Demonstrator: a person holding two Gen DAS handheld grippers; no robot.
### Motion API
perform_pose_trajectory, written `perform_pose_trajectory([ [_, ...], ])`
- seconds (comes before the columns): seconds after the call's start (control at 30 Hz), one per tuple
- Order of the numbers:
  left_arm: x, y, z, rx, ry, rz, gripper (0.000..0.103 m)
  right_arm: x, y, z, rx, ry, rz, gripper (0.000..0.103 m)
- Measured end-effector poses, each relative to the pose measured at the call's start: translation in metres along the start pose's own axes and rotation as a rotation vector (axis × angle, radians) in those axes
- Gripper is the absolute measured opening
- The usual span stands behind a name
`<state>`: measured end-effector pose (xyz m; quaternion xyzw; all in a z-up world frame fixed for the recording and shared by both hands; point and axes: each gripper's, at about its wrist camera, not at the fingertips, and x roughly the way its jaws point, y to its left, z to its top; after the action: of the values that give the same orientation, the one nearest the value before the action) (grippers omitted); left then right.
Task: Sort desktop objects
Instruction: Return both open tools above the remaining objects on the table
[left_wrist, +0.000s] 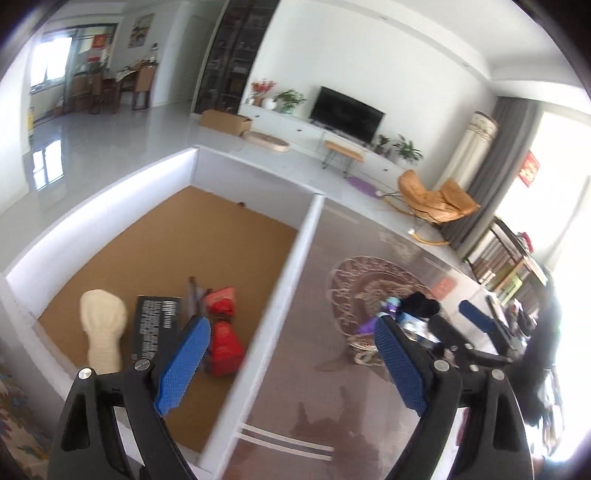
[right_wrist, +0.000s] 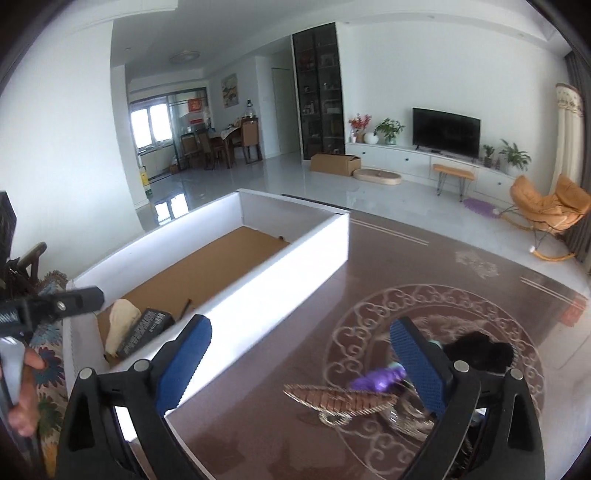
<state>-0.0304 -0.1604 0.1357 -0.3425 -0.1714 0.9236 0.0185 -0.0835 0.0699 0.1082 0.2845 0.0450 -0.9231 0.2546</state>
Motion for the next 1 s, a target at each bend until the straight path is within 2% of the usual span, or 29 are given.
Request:
perform_pose_trajectory([
  [0.13, -0.009, -0.066, -0.031, 0.125, 0.027, -0.148, 0.094, -0.051, -0.059, -0.045, 0.009, -0.003, -0.152, 0.098],
  [0.2, -0.004, -0.094, -0.047, 0.173, 0.058, -0.212, 0.099, -0.068, -0.084, -0.070, -0.001, 0.025, -0.235, 0.098],
  [0.27, 0.009, -0.118, -0.067, 0.227, 0.095, -0.225, 0.099, -0.081, -0.113, -0.096, 0.014, 0.072, -0.303, 0.099],
  [0.43, 0.062, -0.150, -0.116, 0.355, 0.206, -0.124, 0.099, -0.089, -0.167, -0.150, 0.102, 0.220, -0.367, 0.099],
  [0.6, 0.103, -0.146, -0.151, 0.431, 0.285, -0.010, 0.099, -0.087, -0.182, -0.172, 0.158, 0.255, -0.356, 0.098],
  [0.83, 0.128, -0.135, -0.174, 0.456, 0.332, 0.047, 0.099, -0.080, -0.176, -0.183, 0.144, 0.294, -0.340, 0.099],
  [1.0, 0.128, -0.129, -0.179, 0.447, 0.322, 0.060, 0.099, -0.075, -0.179, -0.189, 0.170, 0.313, -0.340, 0.099],
])
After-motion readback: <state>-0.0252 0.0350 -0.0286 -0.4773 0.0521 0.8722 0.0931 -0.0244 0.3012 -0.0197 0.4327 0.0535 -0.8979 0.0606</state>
